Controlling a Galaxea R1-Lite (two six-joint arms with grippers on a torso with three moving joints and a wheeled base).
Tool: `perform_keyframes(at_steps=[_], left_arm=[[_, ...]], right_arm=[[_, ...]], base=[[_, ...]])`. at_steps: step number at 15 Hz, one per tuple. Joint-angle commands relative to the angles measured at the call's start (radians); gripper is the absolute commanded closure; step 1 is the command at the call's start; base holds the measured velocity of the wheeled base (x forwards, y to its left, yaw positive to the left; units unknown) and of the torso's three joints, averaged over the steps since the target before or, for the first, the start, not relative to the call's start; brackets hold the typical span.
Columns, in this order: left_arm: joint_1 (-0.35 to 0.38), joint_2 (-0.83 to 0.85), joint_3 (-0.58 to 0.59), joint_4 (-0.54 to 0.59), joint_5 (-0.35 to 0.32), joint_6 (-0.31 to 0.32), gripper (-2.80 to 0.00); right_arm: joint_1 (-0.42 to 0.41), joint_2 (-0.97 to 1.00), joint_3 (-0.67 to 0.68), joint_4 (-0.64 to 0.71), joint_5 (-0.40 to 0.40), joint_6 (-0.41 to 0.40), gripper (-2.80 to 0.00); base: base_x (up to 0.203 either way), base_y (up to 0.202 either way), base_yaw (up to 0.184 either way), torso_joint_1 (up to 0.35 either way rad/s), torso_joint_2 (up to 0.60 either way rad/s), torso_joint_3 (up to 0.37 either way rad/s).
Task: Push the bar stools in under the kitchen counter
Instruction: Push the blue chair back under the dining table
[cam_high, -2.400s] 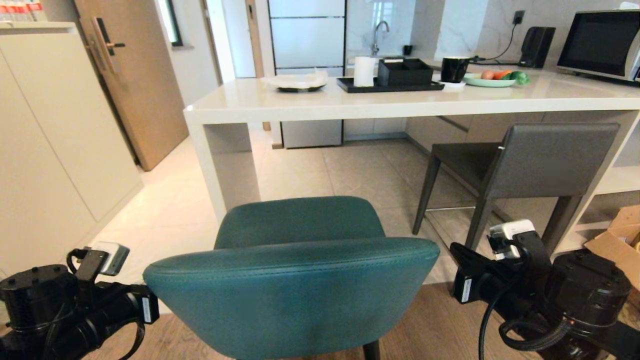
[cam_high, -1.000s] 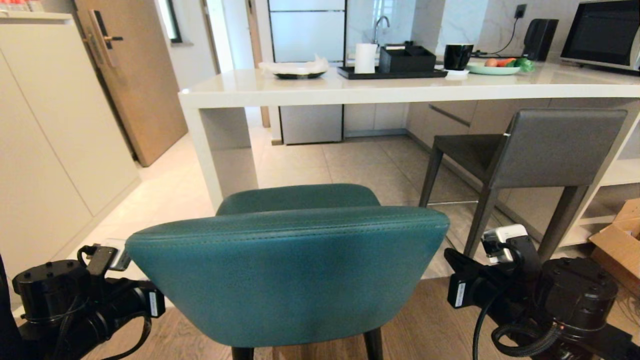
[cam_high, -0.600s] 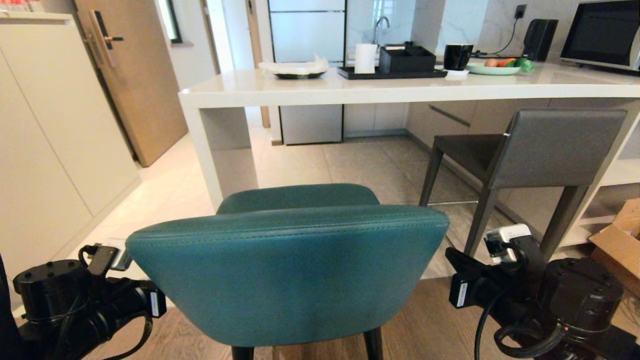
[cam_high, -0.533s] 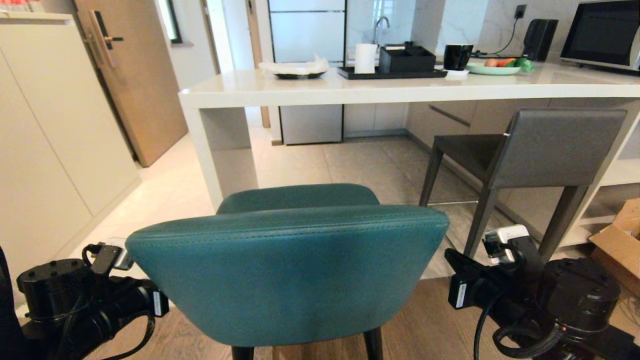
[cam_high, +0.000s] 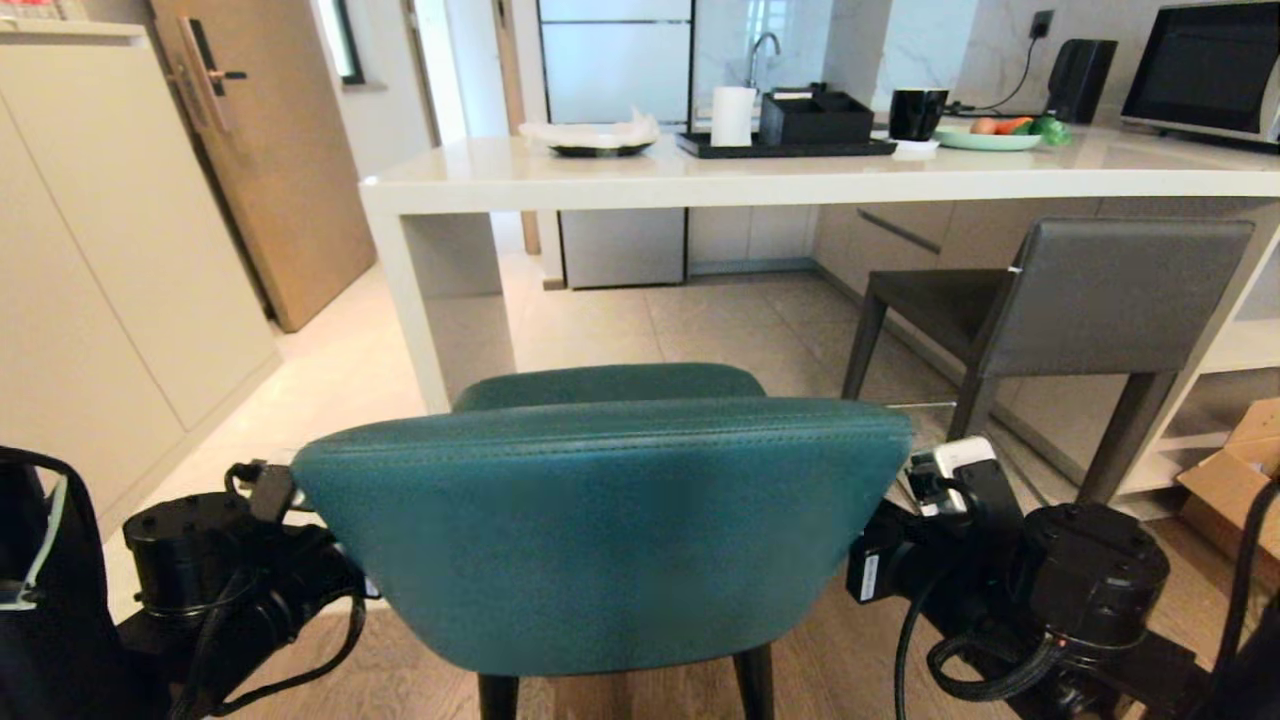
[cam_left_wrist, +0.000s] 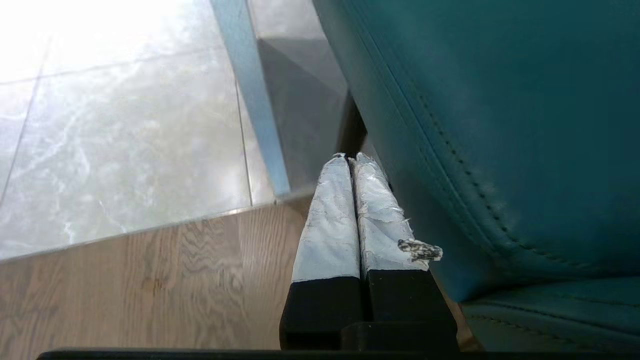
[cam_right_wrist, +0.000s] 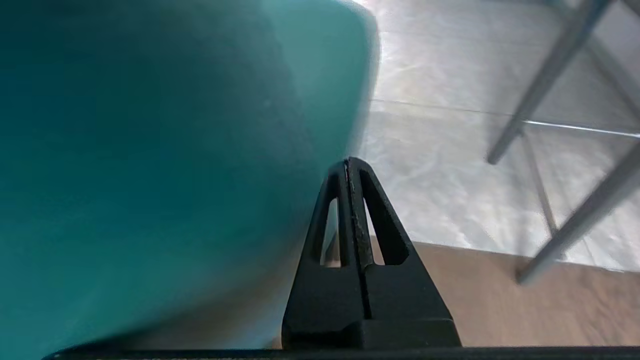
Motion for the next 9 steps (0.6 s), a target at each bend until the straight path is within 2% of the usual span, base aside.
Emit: perform_keyframes(at_steps=[1, 7, 9], left_arm=[[-0.036, -0.002, -0.002, -0.014, 0.003, -0.005, 0.00], [-0.050, 0.020, -0.011, -0.014, 0.002, -0.008, 0.00], [-0.075, 0.038, -0.017, -0.014, 0.004, -0.008, 0.00]], right_arm=[[0.012, 0.017, -0.004, -0.008, -0.002, 0.002, 0.00], [0.000, 0.056, -0.066, -0.008, -0.008, -0.006, 0.00], [-0.015, 0.058, -0.118, -0.008, -0.011, -0.042, 0.00]], base=[[0.000, 0.000, 0.000, 0.000, 0.00, 0.000], [0.000, 0.000, 0.000, 0.000, 0.00, 0.000], [0.000, 0.000, 0.000, 0.000, 0.00, 0.000]])
